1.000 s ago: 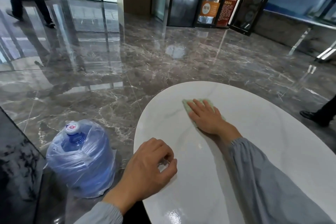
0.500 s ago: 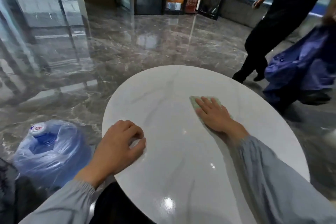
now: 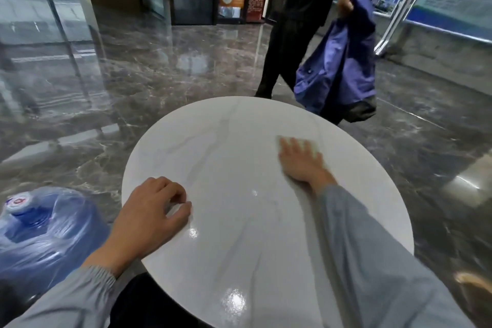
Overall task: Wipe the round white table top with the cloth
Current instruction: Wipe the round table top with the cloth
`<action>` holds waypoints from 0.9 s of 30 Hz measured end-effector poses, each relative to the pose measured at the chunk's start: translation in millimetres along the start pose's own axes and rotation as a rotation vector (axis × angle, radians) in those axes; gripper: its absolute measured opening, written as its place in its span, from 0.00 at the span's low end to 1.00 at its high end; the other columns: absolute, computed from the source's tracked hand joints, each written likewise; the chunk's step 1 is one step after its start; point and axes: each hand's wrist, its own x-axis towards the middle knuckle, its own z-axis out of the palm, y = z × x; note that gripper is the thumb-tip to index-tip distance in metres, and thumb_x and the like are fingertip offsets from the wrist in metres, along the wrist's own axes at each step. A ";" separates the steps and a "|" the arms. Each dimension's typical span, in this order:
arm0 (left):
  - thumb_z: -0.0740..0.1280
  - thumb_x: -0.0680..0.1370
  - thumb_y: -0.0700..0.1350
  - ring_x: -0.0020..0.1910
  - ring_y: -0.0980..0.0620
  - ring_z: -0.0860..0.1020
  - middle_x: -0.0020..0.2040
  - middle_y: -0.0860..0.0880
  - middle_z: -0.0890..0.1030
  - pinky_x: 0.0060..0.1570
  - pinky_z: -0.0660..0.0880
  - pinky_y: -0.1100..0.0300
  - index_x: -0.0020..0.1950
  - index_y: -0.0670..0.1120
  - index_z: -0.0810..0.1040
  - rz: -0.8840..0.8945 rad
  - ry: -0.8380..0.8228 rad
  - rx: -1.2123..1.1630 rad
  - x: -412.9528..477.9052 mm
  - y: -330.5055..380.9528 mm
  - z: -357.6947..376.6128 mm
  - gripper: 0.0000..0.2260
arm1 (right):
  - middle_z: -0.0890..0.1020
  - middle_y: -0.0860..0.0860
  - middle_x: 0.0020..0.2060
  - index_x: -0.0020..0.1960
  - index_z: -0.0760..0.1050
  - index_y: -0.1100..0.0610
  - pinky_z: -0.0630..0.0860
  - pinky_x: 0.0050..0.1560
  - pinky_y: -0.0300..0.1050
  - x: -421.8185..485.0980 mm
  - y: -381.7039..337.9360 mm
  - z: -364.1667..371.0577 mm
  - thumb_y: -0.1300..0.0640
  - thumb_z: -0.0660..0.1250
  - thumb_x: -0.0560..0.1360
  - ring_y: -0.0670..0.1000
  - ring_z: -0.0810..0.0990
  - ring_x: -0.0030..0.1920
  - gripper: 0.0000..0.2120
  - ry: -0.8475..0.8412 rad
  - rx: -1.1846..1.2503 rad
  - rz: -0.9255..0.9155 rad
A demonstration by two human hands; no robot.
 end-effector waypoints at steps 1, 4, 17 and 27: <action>0.65 0.75 0.59 0.44 0.54 0.73 0.42 0.60 0.74 0.48 0.72 0.53 0.45 0.57 0.78 -0.003 0.000 0.001 -0.2 -0.3 0.3 0.07 | 0.44 0.42 0.84 0.82 0.42 0.34 0.38 0.77 0.67 -3.8 -31.6 9.1 0.41 0.43 0.85 0.59 0.39 0.83 0.26 -0.011 -0.021 -0.100; 0.64 0.76 0.59 0.44 0.54 0.73 0.43 0.60 0.74 0.48 0.72 0.53 0.46 0.57 0.78 -0.006 0.001 0.010 -0.4 -0.4 0.1 0.08 | 0.41 0.42 0.83 0.82 0.41 0.35 0.35 0.77 0.66 -28.7 -114.1 38.6 0.40 0.42 0.86 0.57 0.35 0.82 0.26 -0.102 -0.058 -0.343; 0.63 0.76 0.61 0.46 0.56 0.73 0.45 0.61 0.75 0.50 0.71 0.55 0.47 0.58 0.78 -0.004 -0.040 0.025 0.7 -2.6 -1.3 0.09 | 0.44 0.39 0.82 0.82 0.40 0.35 0.43 0.79 0.66 9.4 99.2 -4.1 0.33 0.35 0.79 0.55 0.42 0.83 0.32 0.030 0.040 0.115; 0.63 0.76 0.63 0.46 0.56 0.73 0.44 0.61 0.75 0.50 0.71 0.54 0.47 0.60 0.76 0.004 -0.049 0.042 2.4 -4.9 1.3 0.09 | 0.42 0.40 0.83 0.82 0.42 0.34 0.38 0.77 0.70 -17.5 115.5 -22.0 0.38 0.41 0.83 0.58 0.38 0.83 0.28 0.035 0.033 0.255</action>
